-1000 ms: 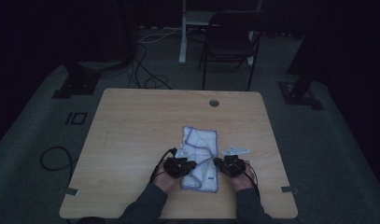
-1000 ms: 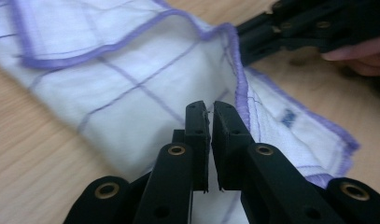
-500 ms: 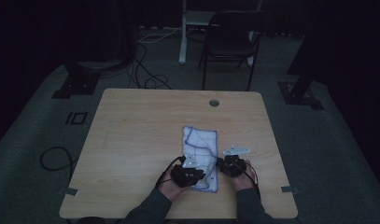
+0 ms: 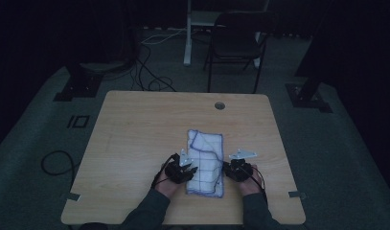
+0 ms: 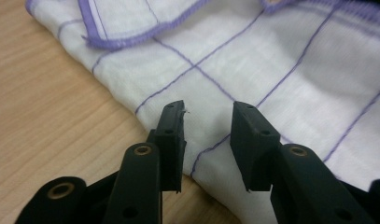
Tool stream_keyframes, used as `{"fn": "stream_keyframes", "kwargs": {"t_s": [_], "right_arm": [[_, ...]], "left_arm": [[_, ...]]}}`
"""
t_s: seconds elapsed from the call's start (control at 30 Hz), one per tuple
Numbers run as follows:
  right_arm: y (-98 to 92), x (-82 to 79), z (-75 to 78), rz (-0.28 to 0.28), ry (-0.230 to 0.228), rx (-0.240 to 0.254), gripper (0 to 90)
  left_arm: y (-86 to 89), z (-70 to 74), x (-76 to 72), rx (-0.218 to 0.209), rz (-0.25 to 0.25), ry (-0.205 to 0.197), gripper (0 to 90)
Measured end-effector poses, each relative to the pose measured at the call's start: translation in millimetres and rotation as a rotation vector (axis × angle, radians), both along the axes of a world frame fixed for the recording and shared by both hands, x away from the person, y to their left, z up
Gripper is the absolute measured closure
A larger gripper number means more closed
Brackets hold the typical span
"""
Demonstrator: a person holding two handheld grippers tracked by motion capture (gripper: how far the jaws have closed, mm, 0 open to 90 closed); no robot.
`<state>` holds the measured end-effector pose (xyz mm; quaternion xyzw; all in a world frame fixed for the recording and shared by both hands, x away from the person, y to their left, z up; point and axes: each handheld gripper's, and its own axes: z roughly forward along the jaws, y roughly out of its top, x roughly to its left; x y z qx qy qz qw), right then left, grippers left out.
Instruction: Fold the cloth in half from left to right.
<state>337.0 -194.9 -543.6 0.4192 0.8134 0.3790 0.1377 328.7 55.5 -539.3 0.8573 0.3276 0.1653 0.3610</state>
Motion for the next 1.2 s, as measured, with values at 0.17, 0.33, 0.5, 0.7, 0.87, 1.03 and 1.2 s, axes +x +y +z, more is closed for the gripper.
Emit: {"fn": "stream_keyframes", "kwargs": {"t_s": [0.17, 0.33, 0.5, 0.7, 0.87, 1.03, 1.2], "right_arm": [[0.0, 0.0, 0.0, 0.003, -0.003, -0.003, 81.7], [0.5, -0.2, 0.0, 0.005, -0.007, -0.008, 81.8], [0.2, 0.0, -0.1, 0.005, -0.006, -0.006, 81.8], [-0.3, 0.3, 1.4, -0.016, -0.004, -0.024, 75.2], [-3.4, 0.3, 9.1, -0.063, -0.041, -0.021, 74.7], [-2.0, 2.4, 20.7, -0.072, -0.088, 0.015, 73.1], [14.8, 8.0, 25.8, -0.025, -0.113, 0.022, 73.1]], "left_arm": [[-1.4, 3.0, -1.2, 0.039, -0.009, -0.011, 88.3], [6.0, 5.3, -1.5, 0.039, 0.009, -0.011, 90.0], [10.2, 3.8, -2.4, 0.014, 0.013, -0.005, 87.9], [11.8, 2.2, -8.1, -0.021, 0.011, -0.012, 77.1], [17.5, 1.7, -16.5, -0.050, 0.007, -0.015, 73.3], [21.3, 3.4, -26.9, -0.070, -0.010, -0.013, 72.2], [22.9, 4.6, -37.6, -0.074, -0.038, -0.004, 71.9]]}}
